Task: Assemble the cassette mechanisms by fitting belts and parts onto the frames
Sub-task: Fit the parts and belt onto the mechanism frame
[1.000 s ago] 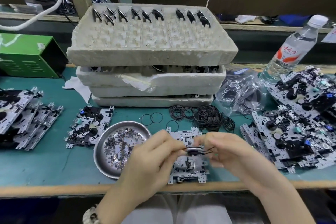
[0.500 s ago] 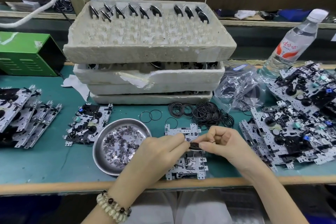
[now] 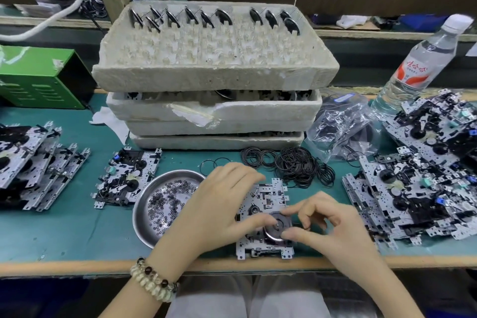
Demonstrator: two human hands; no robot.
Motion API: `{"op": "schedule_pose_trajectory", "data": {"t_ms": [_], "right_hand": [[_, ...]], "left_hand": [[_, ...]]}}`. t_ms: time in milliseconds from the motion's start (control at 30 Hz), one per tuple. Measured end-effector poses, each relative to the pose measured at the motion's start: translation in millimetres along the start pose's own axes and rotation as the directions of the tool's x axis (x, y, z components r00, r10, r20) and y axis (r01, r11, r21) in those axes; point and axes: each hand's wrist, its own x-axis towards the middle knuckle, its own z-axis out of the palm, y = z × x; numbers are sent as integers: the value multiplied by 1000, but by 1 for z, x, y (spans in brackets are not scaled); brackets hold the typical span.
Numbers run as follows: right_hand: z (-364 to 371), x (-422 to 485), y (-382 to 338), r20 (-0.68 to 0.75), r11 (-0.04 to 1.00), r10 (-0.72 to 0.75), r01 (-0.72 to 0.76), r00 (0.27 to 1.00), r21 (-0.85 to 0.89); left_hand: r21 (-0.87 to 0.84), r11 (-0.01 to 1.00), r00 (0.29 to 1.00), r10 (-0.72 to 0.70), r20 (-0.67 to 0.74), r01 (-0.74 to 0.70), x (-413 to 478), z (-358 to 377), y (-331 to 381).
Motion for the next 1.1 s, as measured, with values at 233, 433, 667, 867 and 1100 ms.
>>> {"op": "schedule_pose_trajectory", "data": {"t_ms": [233,433,667,867,1100], "right_hand": [[9,-5,6,-231,973,-134,84,964,-215],[15,-3,14,-426,973,-73,-29,902,-228],[34,-12,13,-507,923,-134,-79,851,-377],[38,-23,7,-427,877,-173,-59,888,-477],[59,-33,-7,-315,834,-268,55,910,-550]], "left_hand": [[39,995,996,-89,-23,90,8,-3,4],[-176,949,965,-258,45,262,10,2,18],[-105,971,974,-222,-45,216,41,14,36],[-42,982,979,-178,99,183,56,22,34],[-84,989,988,-109,111,119,59,21,27]]}}
